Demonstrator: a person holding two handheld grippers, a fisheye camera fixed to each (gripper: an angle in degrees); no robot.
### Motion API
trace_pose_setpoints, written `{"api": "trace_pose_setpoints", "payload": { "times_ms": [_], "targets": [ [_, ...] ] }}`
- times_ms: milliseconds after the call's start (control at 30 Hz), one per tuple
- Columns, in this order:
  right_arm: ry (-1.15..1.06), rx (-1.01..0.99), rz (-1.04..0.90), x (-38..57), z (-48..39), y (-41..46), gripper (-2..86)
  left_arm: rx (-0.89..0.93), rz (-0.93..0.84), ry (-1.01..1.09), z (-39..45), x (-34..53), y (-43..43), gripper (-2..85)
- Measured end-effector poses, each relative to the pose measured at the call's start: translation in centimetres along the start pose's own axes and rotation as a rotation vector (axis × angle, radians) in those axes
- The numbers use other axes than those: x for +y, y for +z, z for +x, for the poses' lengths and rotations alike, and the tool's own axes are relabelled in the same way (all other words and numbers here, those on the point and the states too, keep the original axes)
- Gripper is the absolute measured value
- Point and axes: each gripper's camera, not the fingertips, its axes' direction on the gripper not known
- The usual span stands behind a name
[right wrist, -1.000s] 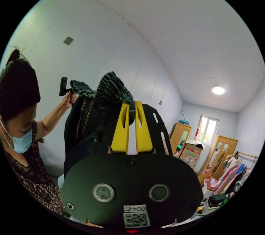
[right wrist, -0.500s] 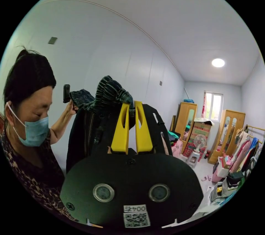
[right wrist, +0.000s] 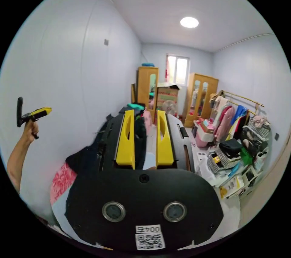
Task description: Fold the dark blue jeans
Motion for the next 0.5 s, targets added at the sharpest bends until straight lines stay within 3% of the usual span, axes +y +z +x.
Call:
{"api": "trace_pose_setpoints", "payload": {
  "times_ms": [200,500],
  "targets": [
    [-0.038,-0.265,-0.25,17.3,2.5,6.9,7.1,0.101,-0.22,0.036,-5.4,15.9,5.2,8.1],
    [0.128,-0.538,-0.862,47.9,4.6,10.7,7.7,0.146,-0.649,-0.253,-7.5,46.2,3.8,6.7]
  ]
}}
